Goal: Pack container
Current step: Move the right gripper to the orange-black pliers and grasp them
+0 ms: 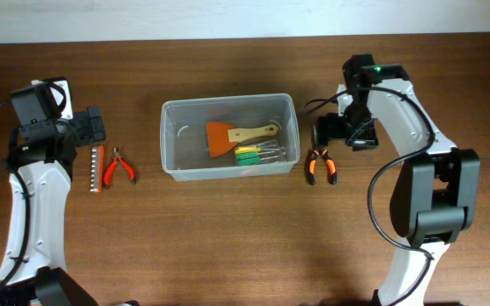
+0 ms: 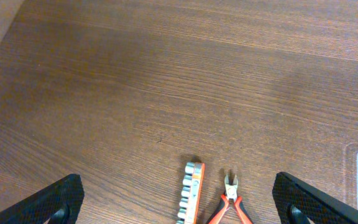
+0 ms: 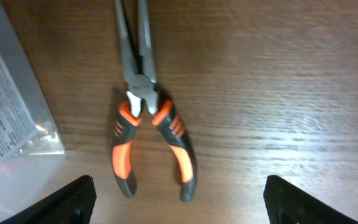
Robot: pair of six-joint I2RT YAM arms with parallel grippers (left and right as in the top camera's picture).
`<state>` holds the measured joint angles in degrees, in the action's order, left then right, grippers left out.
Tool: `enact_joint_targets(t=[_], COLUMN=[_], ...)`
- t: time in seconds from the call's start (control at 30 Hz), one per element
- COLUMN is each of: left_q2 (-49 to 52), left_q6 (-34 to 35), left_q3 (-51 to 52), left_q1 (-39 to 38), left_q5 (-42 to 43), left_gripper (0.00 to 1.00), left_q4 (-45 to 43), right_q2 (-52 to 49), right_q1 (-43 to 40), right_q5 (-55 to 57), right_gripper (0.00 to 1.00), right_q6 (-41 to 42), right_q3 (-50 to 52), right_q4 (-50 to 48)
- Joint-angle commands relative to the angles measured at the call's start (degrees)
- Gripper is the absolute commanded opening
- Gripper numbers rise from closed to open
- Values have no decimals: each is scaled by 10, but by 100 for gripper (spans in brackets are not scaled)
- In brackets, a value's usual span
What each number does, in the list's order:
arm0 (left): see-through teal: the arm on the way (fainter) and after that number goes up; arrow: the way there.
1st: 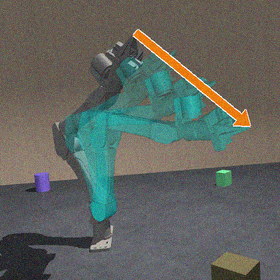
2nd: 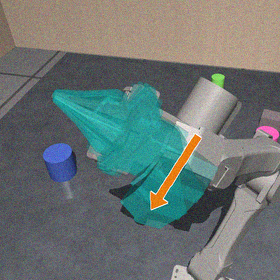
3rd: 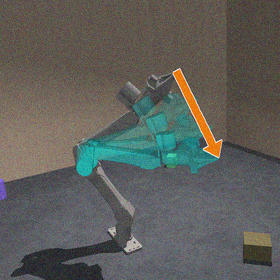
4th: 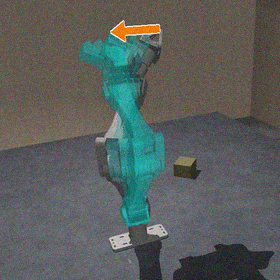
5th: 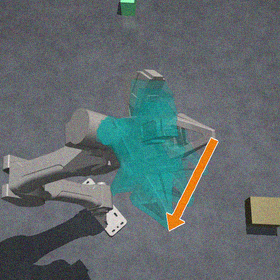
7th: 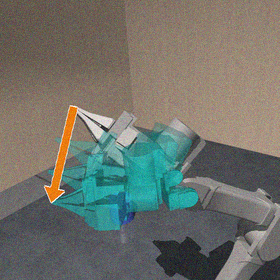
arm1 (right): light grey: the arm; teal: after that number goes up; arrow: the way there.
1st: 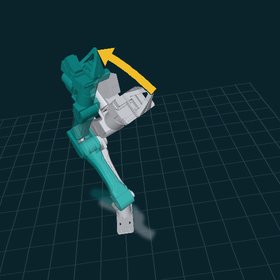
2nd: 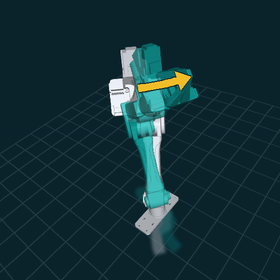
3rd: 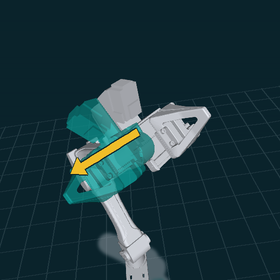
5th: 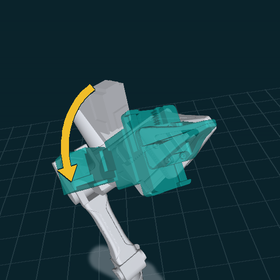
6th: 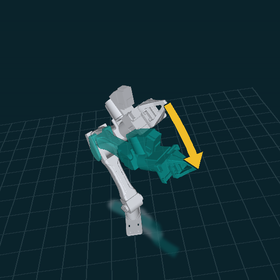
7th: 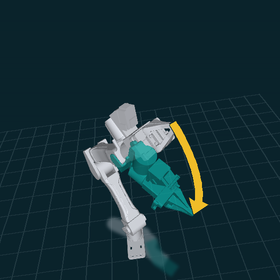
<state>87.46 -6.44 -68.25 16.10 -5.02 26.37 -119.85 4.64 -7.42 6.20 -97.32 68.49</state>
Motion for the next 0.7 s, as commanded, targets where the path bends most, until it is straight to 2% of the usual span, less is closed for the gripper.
enact_joint_targets(t=[0.0,0.43,0.67], left_q2=[2,2,2], left_q6=[-9,-9,-9], left_q3=[-12,-12,-12], left_q1=[2,2,2], left_q5=[-6,-6,-6], left_gripper=[99,99,99], left_q4=[-1,-1,-1], right_q2=[2,2,2], right_q1=[17,12,13], right_q5=[19,81,81], right_gripper=[84,84,75], right_q6=[3,-17,-19], right_q3=[13,106,149], right_q4=[-15,-69,-99])
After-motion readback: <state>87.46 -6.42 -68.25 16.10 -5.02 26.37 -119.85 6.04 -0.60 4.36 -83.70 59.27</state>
